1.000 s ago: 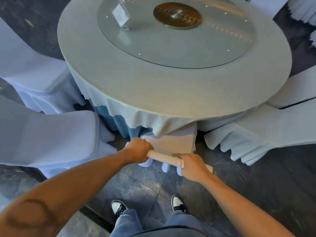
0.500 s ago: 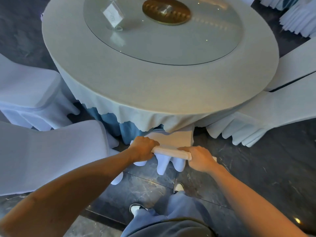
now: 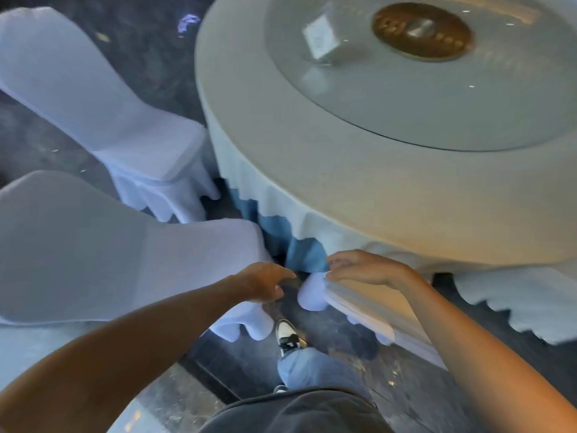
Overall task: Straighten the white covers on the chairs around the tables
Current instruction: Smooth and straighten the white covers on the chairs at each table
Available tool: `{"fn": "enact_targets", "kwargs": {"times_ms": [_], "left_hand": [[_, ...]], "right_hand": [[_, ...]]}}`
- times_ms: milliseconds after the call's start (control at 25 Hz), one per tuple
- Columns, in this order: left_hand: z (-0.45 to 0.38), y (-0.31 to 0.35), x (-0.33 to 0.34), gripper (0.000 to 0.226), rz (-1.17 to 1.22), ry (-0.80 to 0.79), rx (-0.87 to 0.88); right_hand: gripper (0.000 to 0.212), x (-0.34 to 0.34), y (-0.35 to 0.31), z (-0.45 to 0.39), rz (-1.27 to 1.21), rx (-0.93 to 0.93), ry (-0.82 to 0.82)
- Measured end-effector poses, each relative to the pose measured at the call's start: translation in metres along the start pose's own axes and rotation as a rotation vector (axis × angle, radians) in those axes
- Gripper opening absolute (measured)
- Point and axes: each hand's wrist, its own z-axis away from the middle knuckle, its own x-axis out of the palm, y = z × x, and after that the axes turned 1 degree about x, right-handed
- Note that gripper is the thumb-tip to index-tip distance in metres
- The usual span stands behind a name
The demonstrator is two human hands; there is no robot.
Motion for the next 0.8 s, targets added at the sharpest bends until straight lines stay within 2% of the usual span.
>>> {"fn": "enact_targets", "kwargs": {"times_ms": [120,240,280,400,480,640,720,800], "left_hand": [[0.042,-0.082,-0.025,0.054,-0.011,0.124,-0.151],[0.085,-0.144,-0.049,0.053,0.054,0.215,-0.266],[0.099,-0.162,-0.057,0.054,0.052,0.249,-0.288],[0.143,-0.222,-0.076,0.057,0.005,0.358,-0.338],[0.171,-0.265,-0.087,0.057,-0.033,0.402,-0.342],[0.206,-0.342,-0.115,0.058,-0.185,0.386,-0.3],[0.219,-0.375,-0.128,0.063,-0.253,0.313,-0.307],[0.235,-0.411,-0.139,0.068,-0.318,0.207,-0.295]], "right_hand": [[0.057,0.0,-0.079,-0.074,0.178,-0.039,0.035],[0.021,0.015,-0.148,-0.134,0.336,-0.088,0.049],[0.022,0.023,-0.17,-0.149,0.343,-0.11,0.065],[0.058,0.055,-0.248,-0.181,0.335,-0.171,0.043],[0.061,0.082,-0.3,-0.197,0.32,-0.218,0.049],[0.048,0.143,-0.383,-0.223,0.215,-0.315,0.062],[0.038,0.179,-0.411,-0.234,0.113,-0.342,0.036],[0.04,0.215,-0.438,-0.246,0.096,-0.355,-0.047]]}}
